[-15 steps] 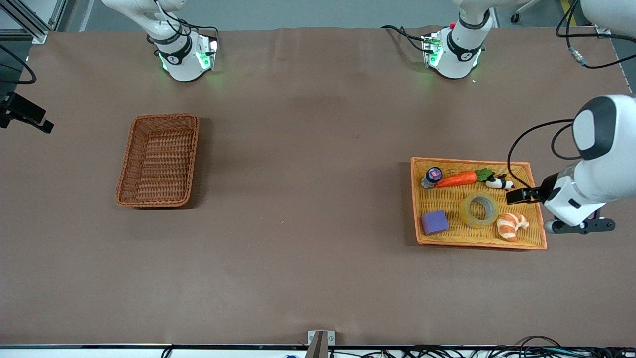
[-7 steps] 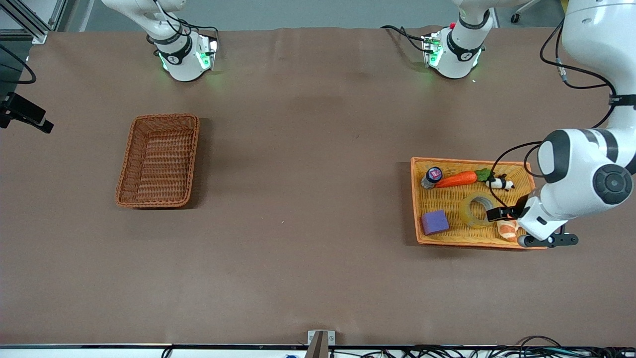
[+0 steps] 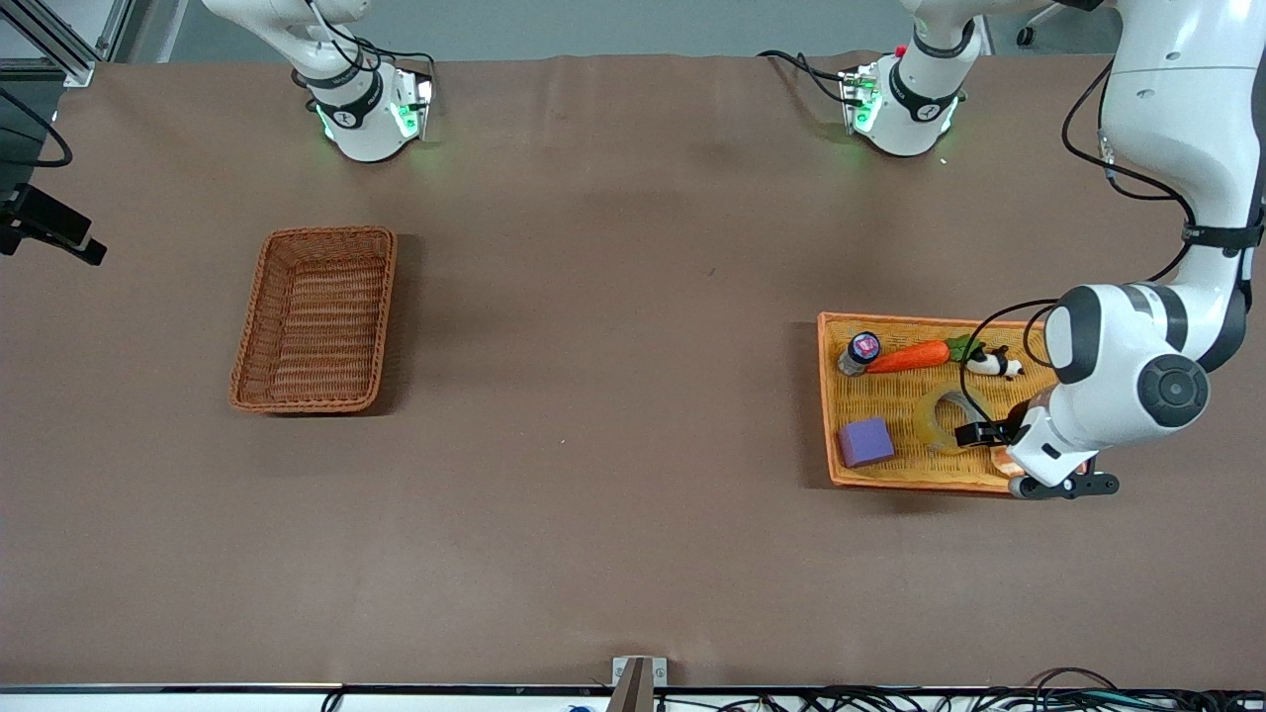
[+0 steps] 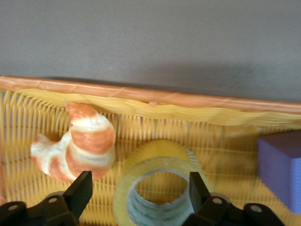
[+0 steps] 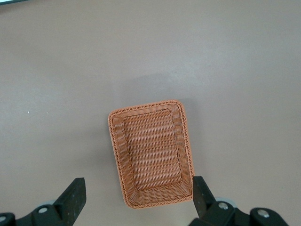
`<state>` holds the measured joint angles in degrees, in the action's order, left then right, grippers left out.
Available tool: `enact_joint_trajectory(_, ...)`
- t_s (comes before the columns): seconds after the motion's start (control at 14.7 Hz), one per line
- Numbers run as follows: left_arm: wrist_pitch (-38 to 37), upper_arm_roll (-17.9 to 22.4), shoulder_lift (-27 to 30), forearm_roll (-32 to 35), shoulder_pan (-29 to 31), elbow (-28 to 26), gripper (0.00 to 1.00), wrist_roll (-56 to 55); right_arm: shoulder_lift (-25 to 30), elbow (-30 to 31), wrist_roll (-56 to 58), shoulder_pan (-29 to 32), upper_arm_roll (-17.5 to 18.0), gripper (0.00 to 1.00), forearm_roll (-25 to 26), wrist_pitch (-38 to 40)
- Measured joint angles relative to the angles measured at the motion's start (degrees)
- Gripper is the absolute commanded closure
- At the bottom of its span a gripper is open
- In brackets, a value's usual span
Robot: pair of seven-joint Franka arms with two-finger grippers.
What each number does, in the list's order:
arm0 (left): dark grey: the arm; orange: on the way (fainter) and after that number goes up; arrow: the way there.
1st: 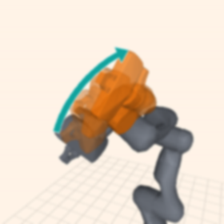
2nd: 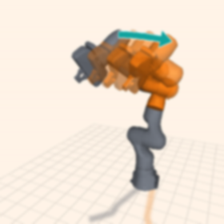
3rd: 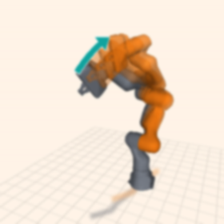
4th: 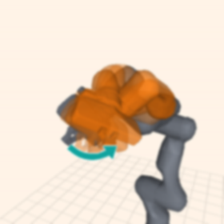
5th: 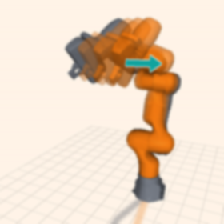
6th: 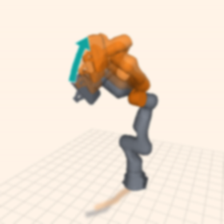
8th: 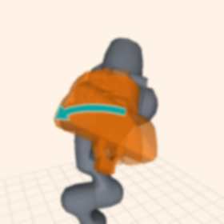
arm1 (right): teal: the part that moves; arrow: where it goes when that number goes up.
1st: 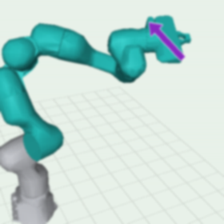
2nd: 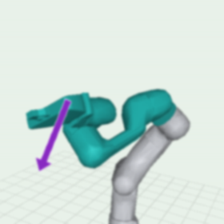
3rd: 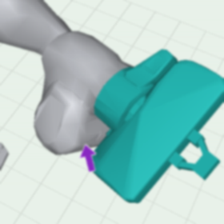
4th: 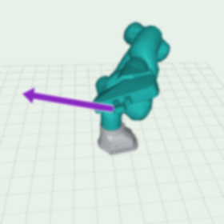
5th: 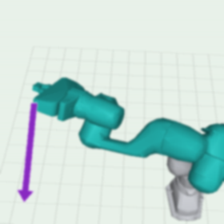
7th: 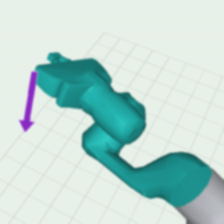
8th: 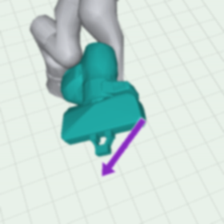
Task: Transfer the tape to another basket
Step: 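Reach the left gripper over the yellow tape roll in the tray, then lower the left gripper and grasp the tape roll's rim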
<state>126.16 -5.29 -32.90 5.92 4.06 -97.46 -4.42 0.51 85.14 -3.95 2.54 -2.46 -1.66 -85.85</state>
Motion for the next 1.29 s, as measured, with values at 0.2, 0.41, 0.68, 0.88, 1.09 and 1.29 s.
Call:
enact_joint_trajectory(0.2,0.02,0.00,-0.95,2.40,0.04,-0.45,0.17,-0.01,0.00,0.00,0.00,0.00,0.00,0.00,0.00,0.00)
enact_joint_trajectory(0.41,-0.04,-0.02,-1.01,2.42,0.06,-1.32,0.18,-0.01,0.00,0.00,0.00,0.00,0.00,0.00,0.00,0.00)
enact_joint_trajectory(0.68,-2.34,-0.04,-0.89,2.42,0.06,-3.20,0.18,-0.01,0.00,0.00,0.00,0.00,0.00,0.00,0.00,0.00)
enact_joint_trajectory(0.88,-5.14,-0.04,0.03,2.42,0.35,-3.21,0.33,0.00,0.00,0.00,0.00,0.00,-0.01,0.00,0.00,0.00)
enact_joint_trajectory(1.09,-5.34,-0.03,0.15,2.43,1.25,-3.47,0.40,0.03,0.00,0.00,0.00,0.00,-0.01,0.00,0.00,0.00)
enact_joint_trajectory(1.29,-3.60,-0.06,-0.54,2.43,1.41,-3.98,0.71,0.07,0.00,0.00,0.00,0.00,-0.01,0.00,0.00,0.00)
